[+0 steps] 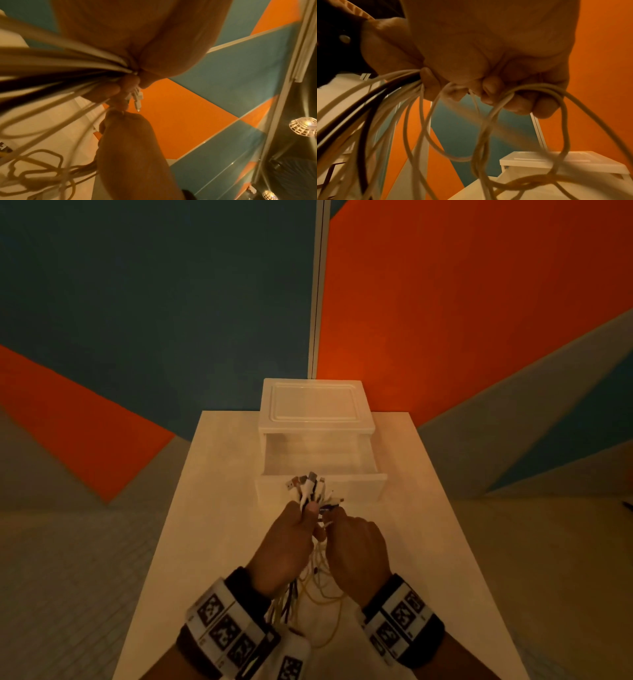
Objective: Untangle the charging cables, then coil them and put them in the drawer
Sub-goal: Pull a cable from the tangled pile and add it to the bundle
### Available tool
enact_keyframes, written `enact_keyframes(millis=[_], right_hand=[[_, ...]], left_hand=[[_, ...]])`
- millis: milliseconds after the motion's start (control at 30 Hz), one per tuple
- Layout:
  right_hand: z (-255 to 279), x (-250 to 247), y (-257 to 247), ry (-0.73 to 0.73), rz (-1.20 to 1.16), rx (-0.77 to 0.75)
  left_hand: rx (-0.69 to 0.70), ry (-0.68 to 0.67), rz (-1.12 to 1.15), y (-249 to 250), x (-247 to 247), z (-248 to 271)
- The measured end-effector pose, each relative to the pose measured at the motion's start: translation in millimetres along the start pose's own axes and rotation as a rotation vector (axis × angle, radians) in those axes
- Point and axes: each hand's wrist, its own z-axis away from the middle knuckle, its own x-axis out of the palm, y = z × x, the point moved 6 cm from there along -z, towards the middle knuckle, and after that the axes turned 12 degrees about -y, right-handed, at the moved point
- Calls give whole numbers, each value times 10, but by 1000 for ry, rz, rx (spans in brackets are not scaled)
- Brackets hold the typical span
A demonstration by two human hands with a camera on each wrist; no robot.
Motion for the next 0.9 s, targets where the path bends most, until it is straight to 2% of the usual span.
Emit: enact_keyframes(millis=[67,167,267,400,533,633,800,900], right_hand=[[14,-35,-32,42,55,15],[47,-60,-79,79,66,27],[53,-63,-125,71,57,9],[60,-26,-138,10,22,-36],[53,135,4,-114,-150,-123],[88,236,120,-100,-154,-172],[37,448,256,-128,-233,-155],[62,688,522,-189,-434,-69]], left_hand=[[-14,59,-79,-64,-37,-6],[-9,106,-66,-117,-95,-23],[-24,91,-79,-146,-111,-35],[-78,8,-91,-166,-83,-8],[-38,22,121,81,-232,133],[12,-18,217,241,-335,266],[46,75,236,312,-463,395],[86,122,215,395,-616,439]])
